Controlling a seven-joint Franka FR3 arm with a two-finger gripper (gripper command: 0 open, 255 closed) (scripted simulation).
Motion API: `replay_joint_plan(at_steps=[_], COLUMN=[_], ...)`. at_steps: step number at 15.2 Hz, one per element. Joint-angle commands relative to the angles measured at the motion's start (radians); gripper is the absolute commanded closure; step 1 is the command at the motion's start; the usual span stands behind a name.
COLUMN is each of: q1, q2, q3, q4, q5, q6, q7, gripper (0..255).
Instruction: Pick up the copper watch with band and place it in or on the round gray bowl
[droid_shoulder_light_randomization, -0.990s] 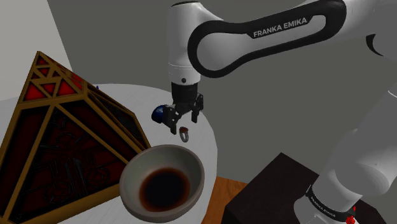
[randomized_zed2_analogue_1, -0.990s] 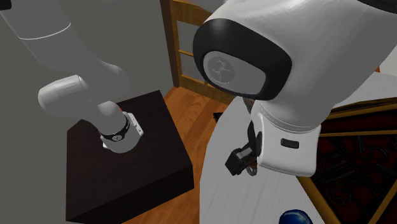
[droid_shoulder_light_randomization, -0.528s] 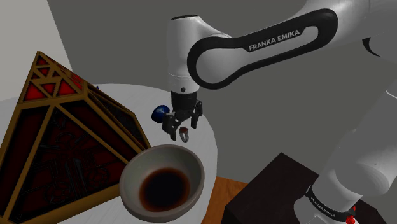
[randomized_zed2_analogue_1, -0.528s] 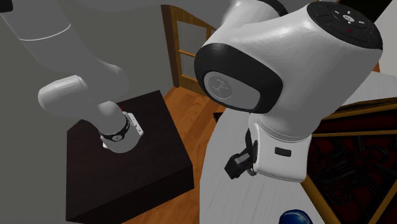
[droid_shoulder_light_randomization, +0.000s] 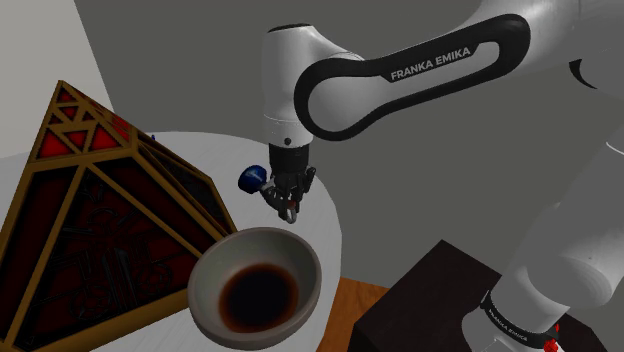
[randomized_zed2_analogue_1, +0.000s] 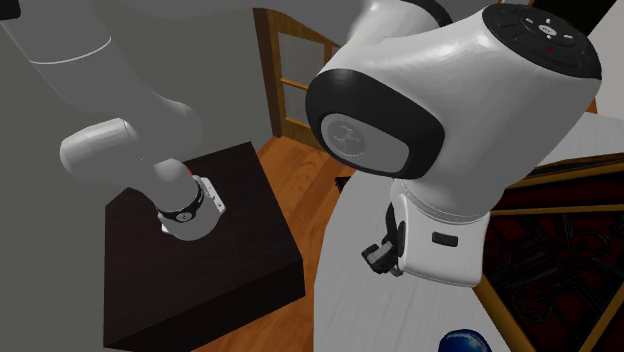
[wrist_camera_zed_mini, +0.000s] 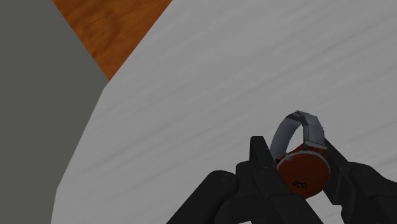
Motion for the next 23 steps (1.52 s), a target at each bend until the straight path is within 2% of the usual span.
replay_joint_plan(at_steps=[1,6,23], q1=[0.000,0.000,-0.005], q2=[0.000,0.000,-0.022], q3=[0.000,0.000,-0.008], q4=[0.000,0.000,0.208], q5=[0.000,0.000,0.009], q6=[0.000,0.000,-0.227], q7=[0.000,0.000,-0.008], gripper=[255,255,255])
